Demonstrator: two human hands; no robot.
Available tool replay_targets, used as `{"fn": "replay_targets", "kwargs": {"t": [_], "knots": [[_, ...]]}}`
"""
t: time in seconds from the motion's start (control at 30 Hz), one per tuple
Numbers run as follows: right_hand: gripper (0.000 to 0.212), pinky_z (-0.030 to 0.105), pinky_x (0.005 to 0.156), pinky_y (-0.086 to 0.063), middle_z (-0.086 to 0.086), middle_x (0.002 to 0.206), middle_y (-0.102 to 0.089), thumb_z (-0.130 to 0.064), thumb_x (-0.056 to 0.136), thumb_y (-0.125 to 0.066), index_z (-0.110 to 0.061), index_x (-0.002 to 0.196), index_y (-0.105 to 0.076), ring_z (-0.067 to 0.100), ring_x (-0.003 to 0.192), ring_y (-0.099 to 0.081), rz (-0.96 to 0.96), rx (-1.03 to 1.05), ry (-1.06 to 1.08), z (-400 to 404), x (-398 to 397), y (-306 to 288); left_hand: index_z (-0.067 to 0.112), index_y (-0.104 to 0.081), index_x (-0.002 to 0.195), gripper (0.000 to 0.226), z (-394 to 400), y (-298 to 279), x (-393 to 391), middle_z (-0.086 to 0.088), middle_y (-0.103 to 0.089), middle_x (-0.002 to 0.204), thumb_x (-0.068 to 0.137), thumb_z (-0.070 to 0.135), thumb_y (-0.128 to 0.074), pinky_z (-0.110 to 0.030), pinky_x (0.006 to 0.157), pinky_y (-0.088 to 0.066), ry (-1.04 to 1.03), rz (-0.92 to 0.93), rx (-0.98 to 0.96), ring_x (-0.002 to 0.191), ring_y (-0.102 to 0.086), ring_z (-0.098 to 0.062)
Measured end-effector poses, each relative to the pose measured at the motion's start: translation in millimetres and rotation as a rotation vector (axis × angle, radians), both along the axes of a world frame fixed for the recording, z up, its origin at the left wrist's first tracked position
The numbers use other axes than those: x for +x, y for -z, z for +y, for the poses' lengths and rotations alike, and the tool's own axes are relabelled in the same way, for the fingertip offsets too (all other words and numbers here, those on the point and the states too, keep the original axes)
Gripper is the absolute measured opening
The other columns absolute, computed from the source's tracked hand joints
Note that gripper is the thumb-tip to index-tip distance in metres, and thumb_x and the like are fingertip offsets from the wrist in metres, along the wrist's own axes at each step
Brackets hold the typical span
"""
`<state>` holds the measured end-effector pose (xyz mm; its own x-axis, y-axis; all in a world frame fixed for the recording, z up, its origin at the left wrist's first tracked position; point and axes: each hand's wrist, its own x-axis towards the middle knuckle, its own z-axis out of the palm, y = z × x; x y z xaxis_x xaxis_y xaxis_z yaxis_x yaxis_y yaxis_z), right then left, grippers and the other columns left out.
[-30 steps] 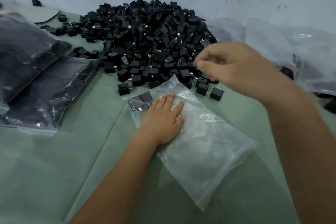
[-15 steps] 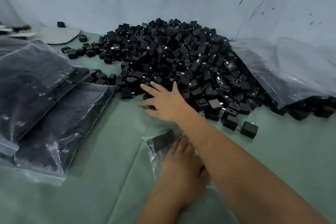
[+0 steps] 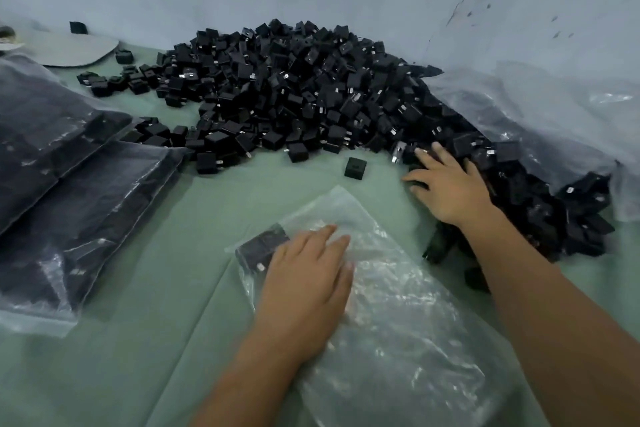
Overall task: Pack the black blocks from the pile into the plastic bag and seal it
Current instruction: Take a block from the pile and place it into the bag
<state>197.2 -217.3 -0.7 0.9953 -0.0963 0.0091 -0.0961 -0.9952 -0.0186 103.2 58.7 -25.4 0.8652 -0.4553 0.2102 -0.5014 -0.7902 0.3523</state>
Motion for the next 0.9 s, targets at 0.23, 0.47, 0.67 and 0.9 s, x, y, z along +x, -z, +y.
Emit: {"fn": "replay_targets", "kwargs": {"t": [0.23,0.47,0.67,0.9], "knots": [[0.036,0.053,0.116,-0.011,0.001,0.162,-0.009,-0.043,0.100,-0.038,-0.043,0.134,-0.052,0.020,0.149,-0.003,-0.038,0.021,0.139,-3,-36,-8,0.030,0.009,0.155,0.065,-7,10,-5,-0.007,0.020,0.162,0.099,0.057,-0.011,-0.035,0.114,0.013,-0.111,0.156,0.270,0.150,0.014,-0.022],[0.034,0.039,0.111,-0.022,0.001,0.140,-0.051,-0.024,0.095,-0.049,-0.031,0.127,-0.060,0.021,0.130,-0.044,-0.233,0.145,-0.182,72,-101,8,0.042,-0.002,0.154,0.063,20,2,29,0.003,0.018,0.163,0.099,0.056,-0.028,-0.035,0.119,0.005,-0.022,0.272,0.266,0.150,0.013,-0.014],[0.037,0.036,0.114,-0.018,-0.004,0.132,-0.058,-0.022,0.097,-0.047,-0.032,0.130,-0.058,0.019,0.125,-0.049,-0.297,-0.004,-0.102,24,-136,32,0.055,-0.002,0.149,0.051,-5,-1,30,-0.003,0.011,0.164,0.100,0.055,-0.018,-0.047,0.116,-0.002,-0.068,0.264,0.417,0.148,0.005,-0.027],[0.043,0.043,0.119,0.001,-0.007,0.148,-0.038,-0.030,0.099,-0.032,-0.042,0.138,-0.043,0.010,0.140,-0.026,-0.220,-0.007,0.265,-21,-131,32,0.057,-0.008,0.148,0.056,-50,1,58,-0.003,0.008,0.165,0.094,0.068,-0.020,-0.042,0.120,0.004,0.197,0.141,0.337,0.150,0.003,-0.023]]}}
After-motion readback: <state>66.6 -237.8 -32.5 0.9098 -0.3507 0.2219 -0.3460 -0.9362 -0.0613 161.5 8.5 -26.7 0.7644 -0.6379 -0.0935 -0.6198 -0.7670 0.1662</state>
